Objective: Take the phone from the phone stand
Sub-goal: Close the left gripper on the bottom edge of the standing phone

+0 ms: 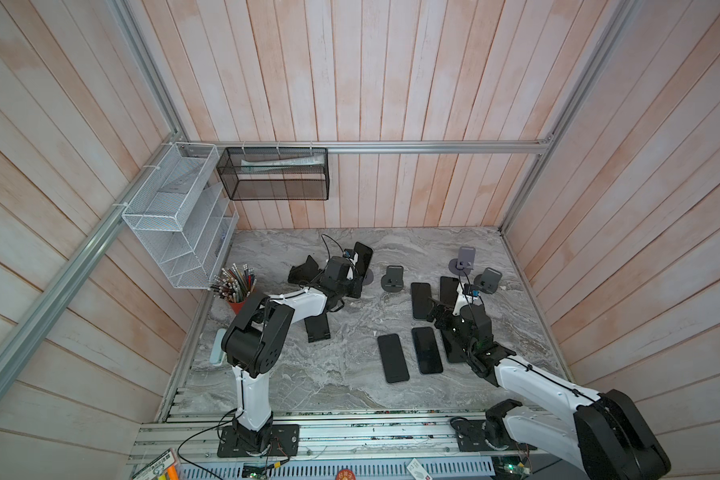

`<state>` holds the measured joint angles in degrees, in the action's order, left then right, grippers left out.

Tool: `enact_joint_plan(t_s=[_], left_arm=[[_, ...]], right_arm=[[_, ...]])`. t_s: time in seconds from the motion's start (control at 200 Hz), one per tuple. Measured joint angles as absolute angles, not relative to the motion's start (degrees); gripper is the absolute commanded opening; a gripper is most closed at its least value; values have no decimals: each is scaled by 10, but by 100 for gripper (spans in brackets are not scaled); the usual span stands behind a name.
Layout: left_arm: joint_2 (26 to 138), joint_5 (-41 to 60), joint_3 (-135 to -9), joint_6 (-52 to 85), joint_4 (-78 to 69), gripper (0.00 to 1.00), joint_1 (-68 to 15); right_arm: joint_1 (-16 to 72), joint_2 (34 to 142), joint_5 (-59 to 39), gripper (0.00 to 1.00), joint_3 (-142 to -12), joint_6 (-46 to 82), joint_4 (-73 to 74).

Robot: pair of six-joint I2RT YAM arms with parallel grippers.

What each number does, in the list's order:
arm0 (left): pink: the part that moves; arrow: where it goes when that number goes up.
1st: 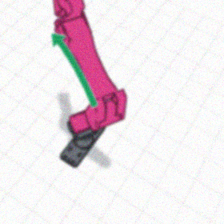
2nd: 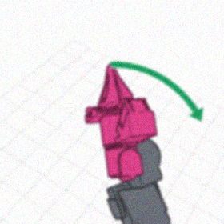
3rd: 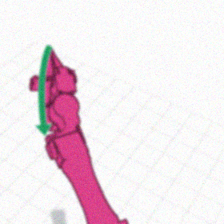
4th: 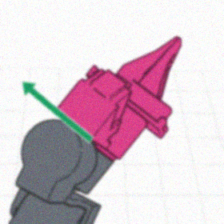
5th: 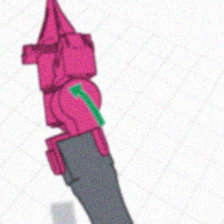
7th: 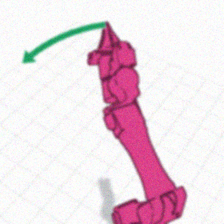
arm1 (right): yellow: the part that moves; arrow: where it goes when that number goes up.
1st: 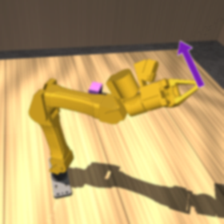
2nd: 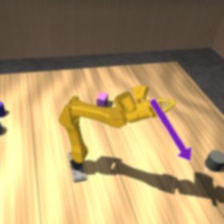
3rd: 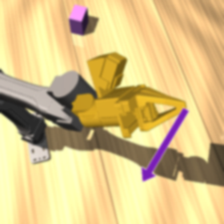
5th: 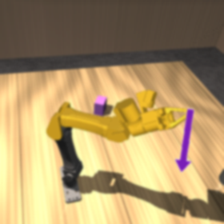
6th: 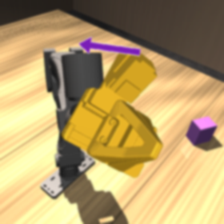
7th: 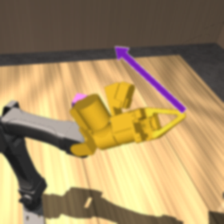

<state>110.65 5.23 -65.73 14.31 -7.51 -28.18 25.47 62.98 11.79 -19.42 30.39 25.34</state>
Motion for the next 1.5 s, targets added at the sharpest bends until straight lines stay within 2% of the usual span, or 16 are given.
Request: enact_joint_plan(t_s=[0.69, 1.5], left_arm=[[1162, -12, -701, 168, -41, 0, -276], [1163, -15, -668, 192, -86, 0, -289]], right_arm=[[255, 610, 118, 89, -191, 304, 253], [255, 615, 120, 88, -191, 304, 253]])
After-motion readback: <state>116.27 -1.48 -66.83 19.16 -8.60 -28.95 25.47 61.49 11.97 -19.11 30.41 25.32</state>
